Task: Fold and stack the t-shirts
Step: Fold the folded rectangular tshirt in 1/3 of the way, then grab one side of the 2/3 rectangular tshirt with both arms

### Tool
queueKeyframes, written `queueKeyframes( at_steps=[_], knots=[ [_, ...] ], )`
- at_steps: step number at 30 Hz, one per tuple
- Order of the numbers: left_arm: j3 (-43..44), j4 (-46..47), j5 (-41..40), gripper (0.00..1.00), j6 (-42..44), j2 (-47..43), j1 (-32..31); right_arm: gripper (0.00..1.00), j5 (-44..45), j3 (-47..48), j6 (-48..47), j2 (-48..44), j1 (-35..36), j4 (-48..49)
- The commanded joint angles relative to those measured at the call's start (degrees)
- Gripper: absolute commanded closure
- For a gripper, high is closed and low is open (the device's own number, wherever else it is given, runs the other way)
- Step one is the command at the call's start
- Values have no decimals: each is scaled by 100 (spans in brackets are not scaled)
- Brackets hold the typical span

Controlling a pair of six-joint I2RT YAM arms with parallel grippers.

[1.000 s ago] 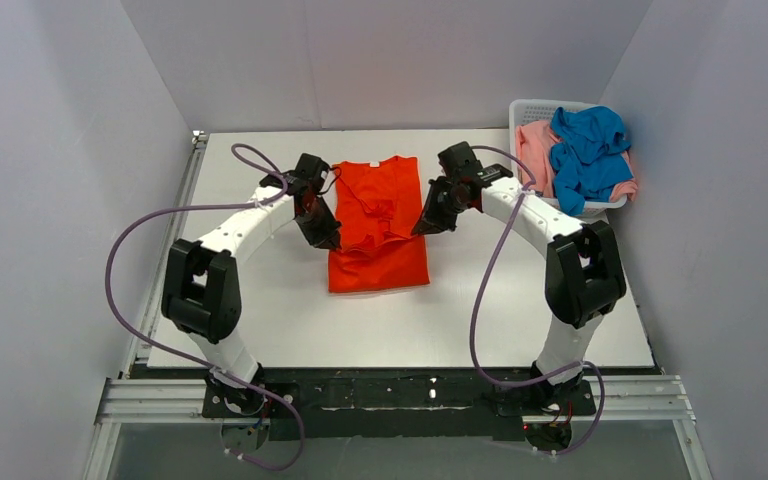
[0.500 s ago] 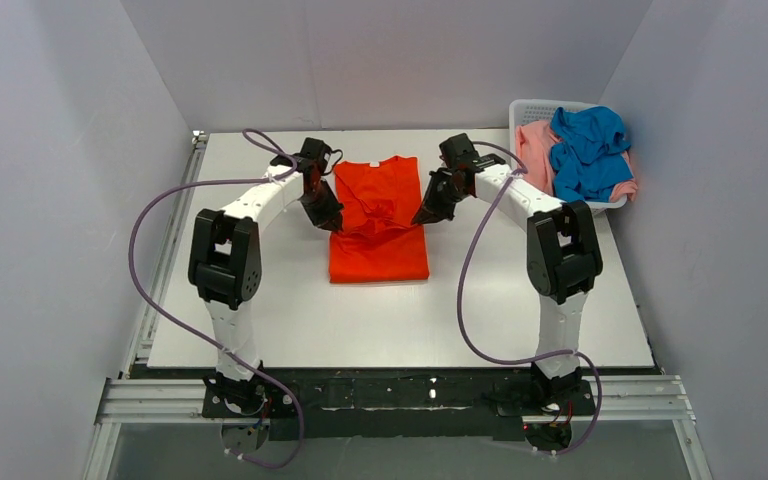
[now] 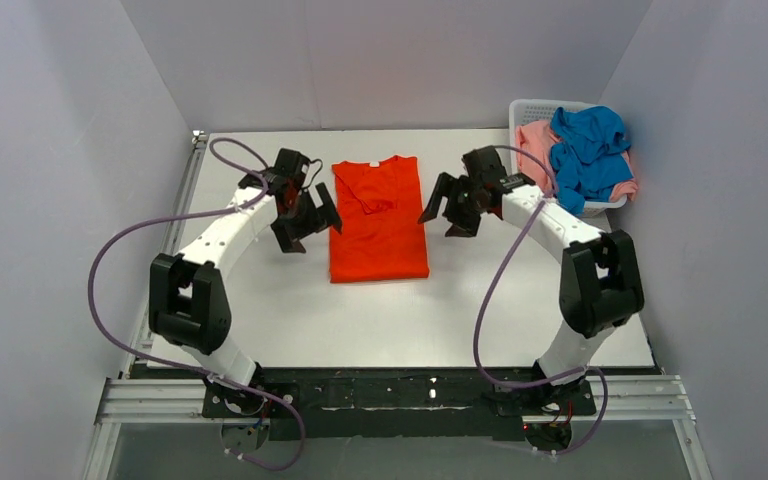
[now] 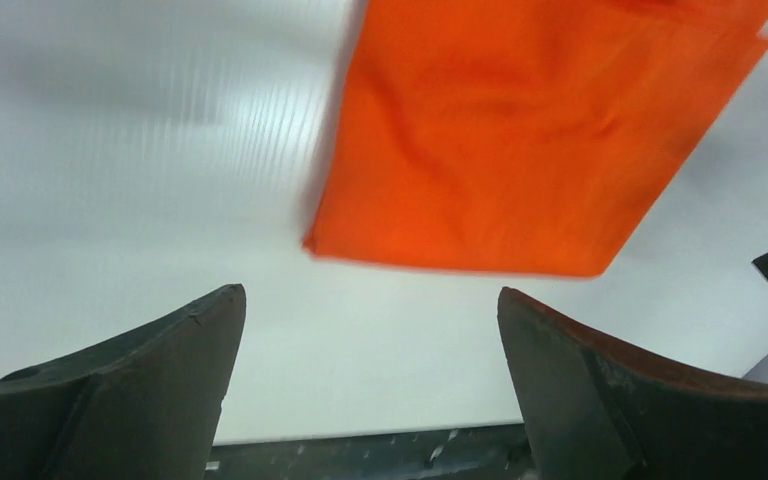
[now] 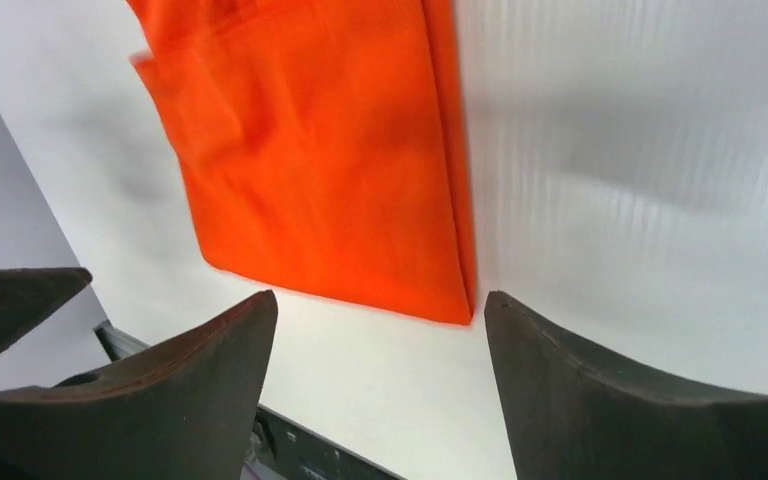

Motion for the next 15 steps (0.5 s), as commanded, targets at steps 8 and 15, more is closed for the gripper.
queueKeyframes(
  at_steps=[8, 15],
  knots=[
    [-2444, 815, 1064, 2, -512, -563, -96, 22, -738, -1919, 346, -399, 107, 1253],
    [-2641, 1328, 1106, 34, -749, -61, -97, 32, -678, -1966, 450, 5, 207, 1368]
  ],
)
